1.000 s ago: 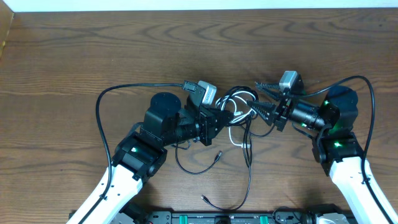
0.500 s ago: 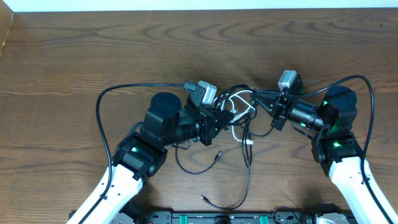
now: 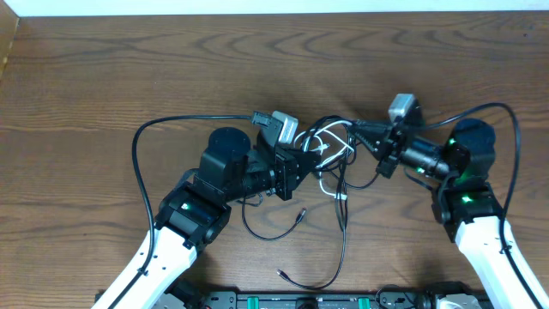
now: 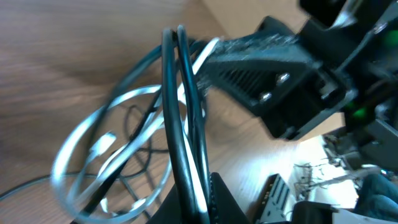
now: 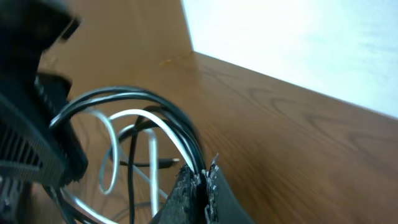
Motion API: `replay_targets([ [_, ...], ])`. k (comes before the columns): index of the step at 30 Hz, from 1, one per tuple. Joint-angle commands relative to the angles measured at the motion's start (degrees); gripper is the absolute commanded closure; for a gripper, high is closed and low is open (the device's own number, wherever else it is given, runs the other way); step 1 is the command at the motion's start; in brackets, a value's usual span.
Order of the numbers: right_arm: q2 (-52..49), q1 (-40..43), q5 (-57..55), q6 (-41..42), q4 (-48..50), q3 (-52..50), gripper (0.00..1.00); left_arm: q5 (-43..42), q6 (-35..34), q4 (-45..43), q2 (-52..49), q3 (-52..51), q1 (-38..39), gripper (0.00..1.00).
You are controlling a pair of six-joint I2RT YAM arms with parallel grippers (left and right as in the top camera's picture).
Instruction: Untangle cables
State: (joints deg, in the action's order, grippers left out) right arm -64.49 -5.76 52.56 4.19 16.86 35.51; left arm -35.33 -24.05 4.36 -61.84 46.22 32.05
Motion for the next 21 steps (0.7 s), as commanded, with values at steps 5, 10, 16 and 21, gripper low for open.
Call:
replay_targets([
  [5,-0.3,10.2,-4.2,17.5,0.0,0.4,0.99,8.5,-0.3,3.8,0.0,0.2,0.1,0.92],
  [10,-0.3,15.3,-4.7,22.0,-3.6,0.4,0.99,9.1,-0.3,3.7,0.0,0.2,0.1,0.93],
  [16,-0.3,16.4,-4.9,21.5,-8.8,0.4,0.99,9.0,-0.3,3.7,0.0,0.2,0.1,0.92],
  [21,-0.3,16.3,-0.8,16.4,-7.7,0.4,0.89,8.8,-0.3,3.7,0.0,0.2,0.1,0.93],
])
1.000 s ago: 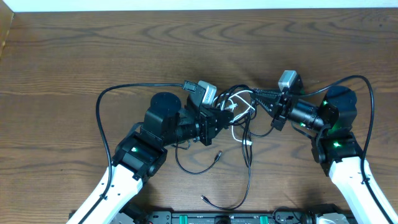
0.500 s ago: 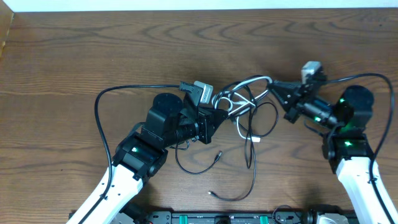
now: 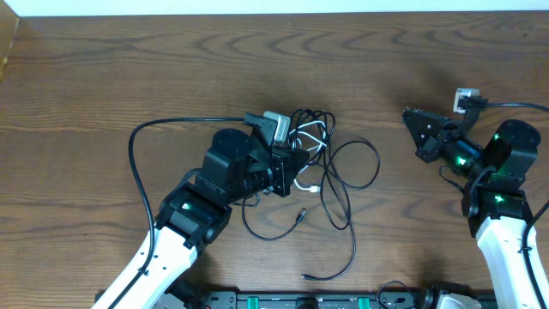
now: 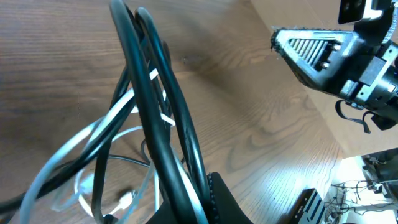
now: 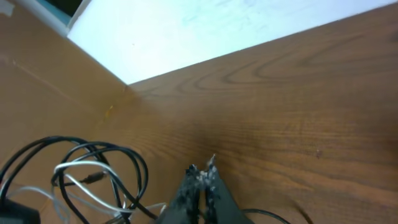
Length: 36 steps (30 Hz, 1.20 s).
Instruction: Untangle cables
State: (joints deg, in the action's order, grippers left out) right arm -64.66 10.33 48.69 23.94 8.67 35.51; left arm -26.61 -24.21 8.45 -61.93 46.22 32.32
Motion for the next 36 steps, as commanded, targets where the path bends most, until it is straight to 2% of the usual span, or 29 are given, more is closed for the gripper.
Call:
replay_targets([
  [1,-0.1,0.1,5.4,-6.2,0.8,0.4,0.74,0.1,-0.1,-0.3,0.1,0.2,-0.1,0.93],
  [5,-0.1,0.0,15.5,-17.0,0.8,0.4,0.41,-2.4,-0.1,-0.4,0.1,0.2,-0.1,0.93],
  [7,-0.1,-0.5,19.3,-20.9,0.7,0.4,0.32,-3.7,-0.1,-0.5,0.1,0.2,-0.1,0.92],
  [11,-0.1,-4.3,21.0,-27.6,0.7,0.4,0.25,-8.4,0.1,-1.5,0.1,0.2,-0.1,0.93],
  [20,-0.1,-15.5,9.3,-35.0,0.7,0.4,0.22,-17.9,1.7,-1.6,0.1,0.2,-0.1,0.93],
  [29,-0.1,-19.3,1.1,-35.5,0.8,0.4,0.22,-18.2,2.6,-1.6,0.1,0.2,1.9,0.92],
  [33,-0.1,-19.4,0.9,-35.8,0.7,0.4,0.29,-17.3,3.4,-1.6,0.1,0.2,3.1,0.93],
  [36,-0.1,-19.4,0.9,-35.8,0.7,0.4,0.42,-16.8,3.4,-1.6,0.1,0.2,3.1,0.93],
])
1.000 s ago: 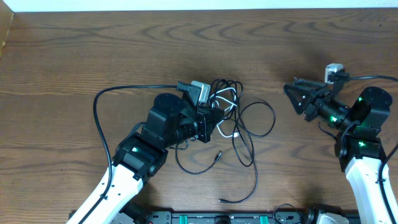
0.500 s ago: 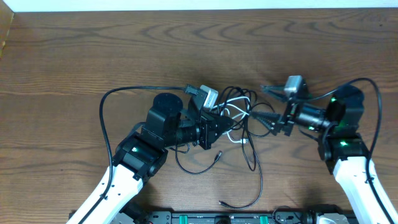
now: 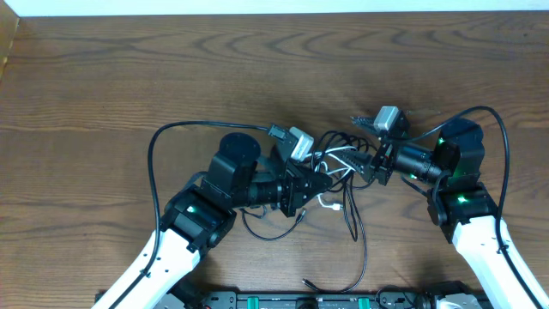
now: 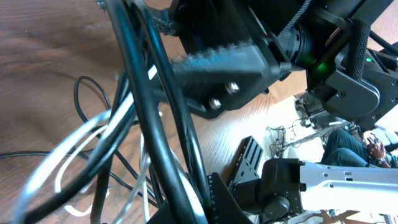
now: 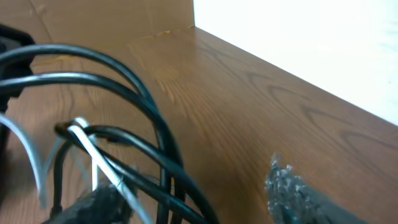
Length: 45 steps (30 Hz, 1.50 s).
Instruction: Untangle cables
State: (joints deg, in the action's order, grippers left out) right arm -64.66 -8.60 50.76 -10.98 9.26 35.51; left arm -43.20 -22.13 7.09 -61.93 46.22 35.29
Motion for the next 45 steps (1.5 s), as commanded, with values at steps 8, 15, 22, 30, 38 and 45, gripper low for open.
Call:
replay_targets([
  [8,-0.1,-0.4,-1.1,-0.9,-0.2,0.4,0.79,3.8,1.2,-0.3,0.1,0.2,0.2,0.92],
  [15,-0.1,-0.5,-1.1,-0.9,-0.6,0.4,0.78,7.4,0.2,-0.3,0.1,0.2,0.2,0.92],
  [22,-0.1,-0.4,-0.9,-0.9,-2.2,0.4,0.89,14.6,-2.4,-0.3,0.1,0.2,0.2,0.93],
  [30,-0.1,-0.4,0.0,-0.6,-2.2,0.4,0.99,16.4,-2.4,0.0,0.1,0.2,0.2,0.93],
  [38,-0.1,2.0,-2.6,5.1,-2.2,0.4,0.99,17.4,-2.4,0.6,0.1,0.2,0.1,0.93],
  [45,-0.1,7.1,-3.2,10.0,-2.3,0.4,0.99,27.5,-7.6,3.8,0.1,0.2,-0.9,0.92],
])
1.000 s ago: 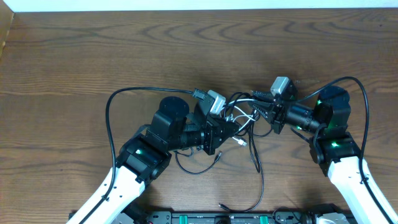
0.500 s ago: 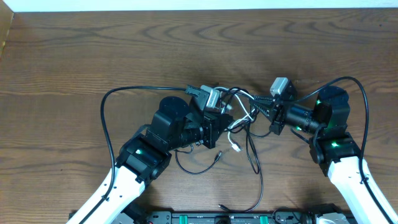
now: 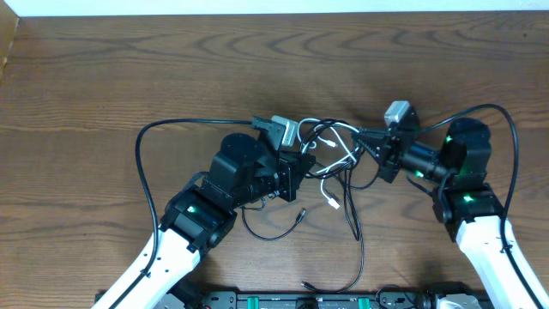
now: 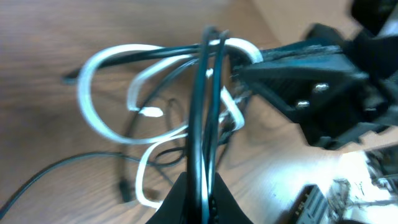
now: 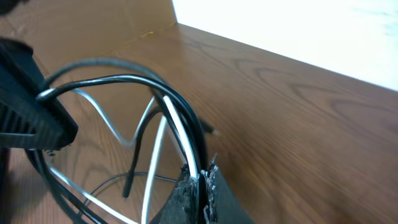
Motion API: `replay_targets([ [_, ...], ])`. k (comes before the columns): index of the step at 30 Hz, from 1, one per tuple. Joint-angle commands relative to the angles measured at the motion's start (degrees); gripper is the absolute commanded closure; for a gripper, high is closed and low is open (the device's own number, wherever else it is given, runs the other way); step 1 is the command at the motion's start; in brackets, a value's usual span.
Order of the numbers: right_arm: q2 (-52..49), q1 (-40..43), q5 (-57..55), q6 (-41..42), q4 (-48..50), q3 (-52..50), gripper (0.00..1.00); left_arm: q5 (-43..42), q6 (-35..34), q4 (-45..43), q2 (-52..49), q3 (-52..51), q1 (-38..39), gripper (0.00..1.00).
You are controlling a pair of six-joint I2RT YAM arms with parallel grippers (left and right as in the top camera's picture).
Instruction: Untangle cables
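A tangle of black and white cables hangs between my two grippers at the table's middle. My left gripper is shut on a pair of black cable strands, with white loops sagging beyond them. My right gripper is shut on a black and a white strand at the tangle's right side. The right gripper's fingers show close ahead in the left wrist view. Black strands trail from the tangle toward the front edge.
A loose black plug end lies just in front of the left gripper, and another cable end lies near the front edge. Each arm's own black lead arcs beside it, on the left and on the right.
My right gripper was open around the tangle's strands and is now shut on a black and a white one. My left gripper, still shut on its strands, now sits a little farther back and left.
Both grippers were shut on the tangle, close together. Then the right one had let go and stood shut far to the right while the left kept the bundle. Later the right was back at the tangle, open. Now both hold it again.
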State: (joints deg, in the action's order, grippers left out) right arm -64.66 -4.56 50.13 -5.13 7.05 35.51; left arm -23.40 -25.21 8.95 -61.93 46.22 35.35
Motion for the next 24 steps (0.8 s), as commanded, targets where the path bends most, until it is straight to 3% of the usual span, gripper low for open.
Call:
replay_targets([
  [1,-0.1,3.8,-2.1,4.5,-0.1,0.4,0.99,9.5,-5.9,2.8,0.1,0.2,-1.2,0.93],
  [5,-0.1,6.3,1.3,4.5,-0.2,0.4,0.99,15.8,-11.1,6.4,0.1,0.2,-2.9,0.92],
  [11,-0.1,8.3,0.7,5.6,-0.9,0.4,0.99,16.5,-12.2,8.2,0.1,0.2,-4.0,0.93],
  [18,-0.1,9.1,-11.4,9.8,-7.0,0.4,0.99,16.4,-12.2,8.2,0.1,0.2,-4.0,0.93],
  [24,-0.1,9.1,-15.1,14.5,-9.7,0.4,0.99,16.4,-12.2,8.2,0.1,0.2,-4.0,0.92],
])
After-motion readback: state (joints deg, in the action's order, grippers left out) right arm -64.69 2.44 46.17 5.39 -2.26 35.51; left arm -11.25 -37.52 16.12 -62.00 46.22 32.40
